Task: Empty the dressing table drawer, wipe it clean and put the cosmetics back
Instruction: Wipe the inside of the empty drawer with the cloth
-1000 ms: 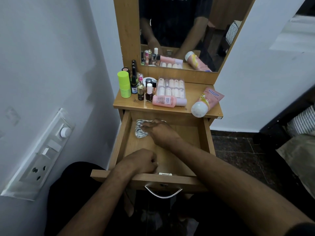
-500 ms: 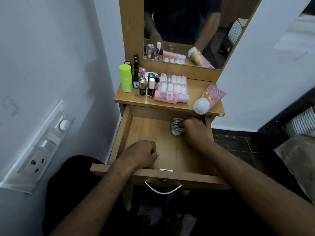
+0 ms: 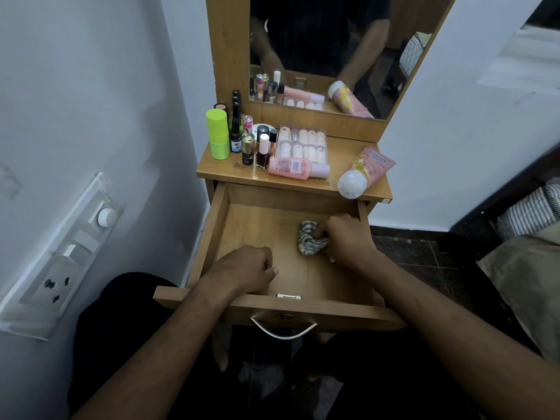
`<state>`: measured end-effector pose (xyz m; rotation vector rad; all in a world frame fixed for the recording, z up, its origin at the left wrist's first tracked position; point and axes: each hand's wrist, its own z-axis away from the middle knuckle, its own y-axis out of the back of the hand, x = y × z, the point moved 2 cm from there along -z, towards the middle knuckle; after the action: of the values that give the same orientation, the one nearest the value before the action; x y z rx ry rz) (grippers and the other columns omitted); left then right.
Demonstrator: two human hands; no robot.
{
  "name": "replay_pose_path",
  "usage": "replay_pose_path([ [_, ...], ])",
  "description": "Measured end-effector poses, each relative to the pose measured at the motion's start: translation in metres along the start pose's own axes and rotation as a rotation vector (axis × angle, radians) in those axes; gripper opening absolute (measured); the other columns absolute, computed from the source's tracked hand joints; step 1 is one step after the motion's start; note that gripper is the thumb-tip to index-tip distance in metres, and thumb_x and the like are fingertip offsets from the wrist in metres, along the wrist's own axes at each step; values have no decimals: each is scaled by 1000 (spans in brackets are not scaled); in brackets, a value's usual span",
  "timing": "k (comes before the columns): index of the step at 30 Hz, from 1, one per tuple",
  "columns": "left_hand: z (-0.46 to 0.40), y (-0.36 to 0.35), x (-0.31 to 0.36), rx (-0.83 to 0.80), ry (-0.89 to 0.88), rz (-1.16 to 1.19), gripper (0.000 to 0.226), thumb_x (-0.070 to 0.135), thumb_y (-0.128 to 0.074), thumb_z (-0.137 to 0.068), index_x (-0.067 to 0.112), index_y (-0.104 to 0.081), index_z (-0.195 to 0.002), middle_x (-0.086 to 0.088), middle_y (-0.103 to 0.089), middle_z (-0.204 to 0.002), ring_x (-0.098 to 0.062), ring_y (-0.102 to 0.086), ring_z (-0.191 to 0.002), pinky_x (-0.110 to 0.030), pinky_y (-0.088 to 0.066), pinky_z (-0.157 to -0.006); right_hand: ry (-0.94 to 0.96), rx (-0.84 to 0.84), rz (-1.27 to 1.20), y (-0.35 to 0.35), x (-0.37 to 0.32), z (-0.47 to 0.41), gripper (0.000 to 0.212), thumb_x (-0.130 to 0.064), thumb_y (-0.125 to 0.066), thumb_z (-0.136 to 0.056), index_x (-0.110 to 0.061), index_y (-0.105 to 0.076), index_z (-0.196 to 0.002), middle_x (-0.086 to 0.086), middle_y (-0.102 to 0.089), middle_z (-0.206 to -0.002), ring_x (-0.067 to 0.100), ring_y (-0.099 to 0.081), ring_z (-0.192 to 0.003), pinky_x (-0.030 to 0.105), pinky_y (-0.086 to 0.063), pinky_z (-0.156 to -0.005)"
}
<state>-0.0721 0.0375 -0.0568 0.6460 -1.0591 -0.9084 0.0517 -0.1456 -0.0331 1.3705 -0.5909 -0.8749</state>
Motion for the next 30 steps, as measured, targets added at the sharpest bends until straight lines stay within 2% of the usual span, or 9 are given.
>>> replay_pose_path([
  [4,0,-1,0,-5,-7,-2,25,43,-55,-99,22,-62,-111,1,-65,-106,-16,-62,-96,-38,-55,-85,37,-52,-19,-7,0,19,22,-15,-72,-88,-26,-76,-107,-2,-71,-114,16,-65,-101,26,-51,-81],
  [10,-1,-2,1,-1,-1,-33,26,43,-55,-99,21,-62,-111,1,-65,-105,-17,-63,-94,-41,-55,-86,83,-181,-95,-14,-2,46,24,-12,-80,-79,-28,-81,-97,-8,-76,-103,11,-69,-92,22,-54,-82],
  [17,2,-3,2,-14,-2,-32,23,41,-56,-99,21,-62,-109,1,-66,-101,-15,-63,-91,-38,-55,-82,145,-306,-126,-7,-5,55,28,-3,-76,-81,-22,-81,-101,-6,-76,-107,10,-70,-98,14,-48,-82],
  [22,6,-1,2,19,23,-51,18,40,-57,-99,24,-63,-106,4,-64,-99,-13,-62,-88,-35,-56,-78,178,-393,-156,-5,-4,55,29,-3,-75,-83,-21,-80,-106,-6,-76,-110,8,-70,-101,20,-54,-90],
  [24,7,3,1,153,25,-95,14,34,-57,-98,23,-64,-103,4,-64,-97,-13,-61,-86,-31,-52,-73,187,-393,-166,-5,-4,56,29,-5,-76,-83,-22,-80,-106,-6,-76,-110,8,-70,-102,22,-55,-91],
  [26,9,11,0,403,12,-20,7,22,-58,-97,22,-64,-98,5,-63,-92,-12,-61,-83,-27,-48,-68,205,-376,-159,-5,-6,58,29,-7,-77,-83,-22,-80,-107,-6,-76,-111,8,-70,-102,18,-54,-89],
  [28,12,22,-2,660,-22,116,18,5,-58,-91,20,-64,-97,7,-61,-90,-11,-57,-82,-24,-43,-68,221,-359,-139,-6,-9,58,30,-7,-77,-82,-23,-79,-108,-6,-76,-112,8,-70,-102,15,-52,-86],
  [30,12,28,-5,790,-64,245,36,-11,-58,-80,19,-66,-99,7,-60,-95,-9,-56,-87,-18,-40,-71,231,-352,-131,-6,-17,55,31,-7,-77,-82,-25,-79,-108,-5,-75,-112,10,-70,-102,20,-55,-89],
])
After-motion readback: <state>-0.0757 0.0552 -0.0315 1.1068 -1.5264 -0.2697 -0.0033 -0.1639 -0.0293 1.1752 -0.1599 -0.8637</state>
